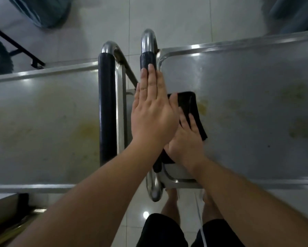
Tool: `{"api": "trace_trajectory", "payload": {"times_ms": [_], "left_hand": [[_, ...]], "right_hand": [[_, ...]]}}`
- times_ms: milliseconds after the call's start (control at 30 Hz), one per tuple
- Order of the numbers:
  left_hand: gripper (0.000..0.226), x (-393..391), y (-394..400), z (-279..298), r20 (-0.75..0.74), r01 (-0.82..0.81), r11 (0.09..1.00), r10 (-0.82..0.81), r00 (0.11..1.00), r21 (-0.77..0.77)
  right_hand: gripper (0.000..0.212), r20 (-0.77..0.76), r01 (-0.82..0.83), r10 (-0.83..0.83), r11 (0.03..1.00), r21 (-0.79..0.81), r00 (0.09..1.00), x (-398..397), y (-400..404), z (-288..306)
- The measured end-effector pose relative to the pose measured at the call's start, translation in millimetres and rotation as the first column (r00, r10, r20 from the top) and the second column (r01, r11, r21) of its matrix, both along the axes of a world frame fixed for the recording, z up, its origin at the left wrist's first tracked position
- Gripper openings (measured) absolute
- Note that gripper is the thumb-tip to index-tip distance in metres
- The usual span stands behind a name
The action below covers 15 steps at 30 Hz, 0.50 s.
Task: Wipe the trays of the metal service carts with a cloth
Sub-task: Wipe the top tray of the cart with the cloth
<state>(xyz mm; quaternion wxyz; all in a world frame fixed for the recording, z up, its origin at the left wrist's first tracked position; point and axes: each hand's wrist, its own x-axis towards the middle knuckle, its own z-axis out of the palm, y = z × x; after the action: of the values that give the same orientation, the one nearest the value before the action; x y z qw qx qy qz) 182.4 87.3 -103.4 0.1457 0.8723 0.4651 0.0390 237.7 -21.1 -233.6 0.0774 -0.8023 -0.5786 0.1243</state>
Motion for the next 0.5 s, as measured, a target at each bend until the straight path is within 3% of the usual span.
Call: {"api": "trace_trajectory", "payload": {"times_ms": [67, 133, 300, 500], "left_hand": [[0.068, 0, -1, 0, -0.048, 0.01, 0.999, -0.008, 0.999, 0.052], [0.068, 0, -1, -1, -0.091, 0.028, 0.996, -0.02, 0.996, 0.081], [0.071, 2, 0, 3, -0.083, 0.034, 0.997, -0.029, 0.996, 0.064], [0.07, 3, 0, 2, -0.124, 0.026, 0.997, -0.016, 0.992, 0.079]], "right_hand": [[0.089, 0.039, -0.005, 0.007, 0.999, -0.051, 0.999, 25, 35, 6], [0.081, 0.068, -0.014, 0.022, 0.993, -0.116, 0.997, 54, 75, 11], [0.075, -0.006, 0.024, -0.025, 0.991, -0.134, 1.0, 127, 164, 24], [0.079, -0.01, 0.02, -0.022, 0.99, -0.137, 1.0, 125, 148, 26]]}}
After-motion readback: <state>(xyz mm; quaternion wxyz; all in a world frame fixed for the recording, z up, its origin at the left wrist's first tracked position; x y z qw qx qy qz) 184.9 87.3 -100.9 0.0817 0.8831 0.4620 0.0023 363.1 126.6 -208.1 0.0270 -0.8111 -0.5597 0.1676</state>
